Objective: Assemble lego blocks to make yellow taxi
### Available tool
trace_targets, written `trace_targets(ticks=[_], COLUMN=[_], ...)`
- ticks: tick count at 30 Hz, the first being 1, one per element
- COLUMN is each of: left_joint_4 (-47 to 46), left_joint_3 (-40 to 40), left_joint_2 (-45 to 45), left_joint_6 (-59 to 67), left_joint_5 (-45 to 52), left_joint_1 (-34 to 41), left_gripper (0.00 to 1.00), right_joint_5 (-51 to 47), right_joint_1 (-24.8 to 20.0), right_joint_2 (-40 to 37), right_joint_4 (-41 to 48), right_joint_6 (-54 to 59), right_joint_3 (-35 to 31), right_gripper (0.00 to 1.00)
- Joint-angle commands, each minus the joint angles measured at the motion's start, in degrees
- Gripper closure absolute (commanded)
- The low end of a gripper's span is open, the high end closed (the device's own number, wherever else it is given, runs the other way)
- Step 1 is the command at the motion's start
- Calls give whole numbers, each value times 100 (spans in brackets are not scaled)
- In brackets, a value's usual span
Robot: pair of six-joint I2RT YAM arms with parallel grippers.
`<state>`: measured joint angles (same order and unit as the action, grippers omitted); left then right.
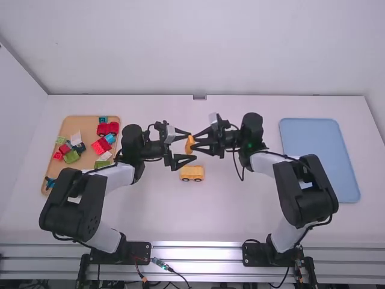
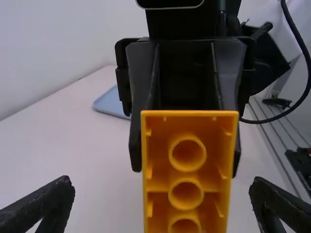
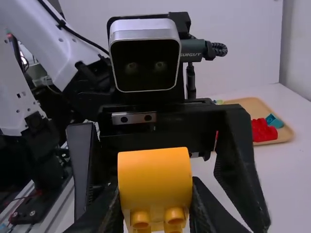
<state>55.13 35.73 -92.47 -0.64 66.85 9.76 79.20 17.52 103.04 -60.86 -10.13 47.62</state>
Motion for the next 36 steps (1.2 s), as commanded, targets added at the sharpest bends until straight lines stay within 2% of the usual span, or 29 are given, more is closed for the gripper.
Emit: trace_targets(ticks=[1, 4, 6, 8, 9, 12, 20, 22, 24, 25, 26, 32, 35, 36], left_joint_4=[48, 46, 59, 144, 260, 409, 223, 247, 361, 367, 387, 389, 387, 387], left_joint_3=[136, 140, 140, 140, 140, 140, 140, 140, 140, 140, 140, 140, 140, 140], left_joint_2=[-38, -36, -29, -25, -25, -27, -27, -27, -27, -27, -27, -27, -27, -27], left_joint_6=[8, -112, -300, -353, -427, -805, -733, -733, -751, -755, -751, -720, -582, -584], left_joint_5=[22, 26, 39, 511, 909, 1215, 1307, 1307, 1246, 1233, 1147, 855, 863, 855], left_joint_1=[42, -13, -101, -262, -402, -699, -1244, -1340, -1462, -1469, -1510, -1582, -1554, -1554], left_gripper=[1, 1, 1, 1, 1, 1, 1, 1, 1, 1, 1, 1, 1, 1], right_joint_5=[85, 92, 87, 0, -81, -442, -1519, -1805, -2369, -2415, -2710, -4811, -5884, -6105], right_joint_1=[7, -42, -107, -243, -352, -557, -1086, -1207, -1261, -1261, -1248, -951, -691, -621], right_joint_2=[-96, -96, -96, -96, -98, -98, -98, -98, -98, -98, -98, -96, -22, 2], right_joint_4=[-22, -22, -13, 149, 295, 734, 2332, 3062, 4474, 4590, 5333, 8821, 10212, 10384], right_joint_6=[4, 4, 4, 17, 138, 323, 1062, 1375, 2065, 2122, 2490, 4190, 4994, 5104], right_joint_3=[118, 118, 118, 120, 122, 122, 164, 328, 739, 776, 1036, 2382, 2889, 2949], right_gripper=[87, 90, 96, 100, 100, 100, 100, 100, 100, 100, 100, 100, 100, 100])
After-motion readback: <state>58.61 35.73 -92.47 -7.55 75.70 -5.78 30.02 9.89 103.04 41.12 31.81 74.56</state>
